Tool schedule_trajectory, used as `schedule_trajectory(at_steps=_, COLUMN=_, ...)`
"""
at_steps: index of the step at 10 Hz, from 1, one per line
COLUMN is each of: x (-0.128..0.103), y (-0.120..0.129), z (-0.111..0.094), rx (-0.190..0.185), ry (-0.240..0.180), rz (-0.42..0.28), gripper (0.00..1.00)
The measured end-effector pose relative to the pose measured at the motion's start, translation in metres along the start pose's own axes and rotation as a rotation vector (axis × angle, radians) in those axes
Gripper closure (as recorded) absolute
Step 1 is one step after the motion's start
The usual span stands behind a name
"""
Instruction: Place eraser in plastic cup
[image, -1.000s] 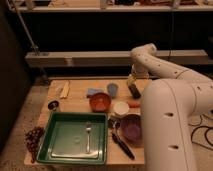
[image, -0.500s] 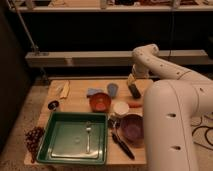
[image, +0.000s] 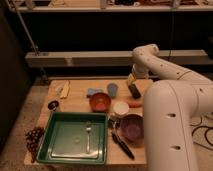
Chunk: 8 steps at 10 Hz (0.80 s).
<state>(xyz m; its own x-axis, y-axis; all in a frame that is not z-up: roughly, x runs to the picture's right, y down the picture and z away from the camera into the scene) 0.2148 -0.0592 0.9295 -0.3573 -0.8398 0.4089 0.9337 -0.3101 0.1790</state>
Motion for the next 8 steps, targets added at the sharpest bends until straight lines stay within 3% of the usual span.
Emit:
schedule_trajectory(at_steps=1, x=0.002, y=0.0, z=0.001, rx=0.056, ry=0.013, rz=0.001, gripper=0.2)
schedule_trajectory(at_steps=2, x=0.003, y=0.001, z=0.0, rx=0.175, ry=0.045, rz=0.006, gripper=0.2)
schedule_trajectory(at_steps=3, x=0.003, y=0.005, z=-0.003, rx=0.244, ry=0.077, rz=0.007, gripper=0.2)
schedule_trajectory(at_steps=4, x=0.002, y=0.007, z=-0.005, rx=0.289, ry=0.098, rz=0.003, gripper=0.2)
schedule_trajectory(at_steps=6, x=0.003, y=0.009, z=-0.009, rx=0.351, ry=0.137, rz=-0.004, gripper=0.2)
schedule_trajectory(at_steps=8, x=0.003, y=0.008, z=-0.008, rx=0.351, ry=0.136, rz=-0.007, gripper=0.2)
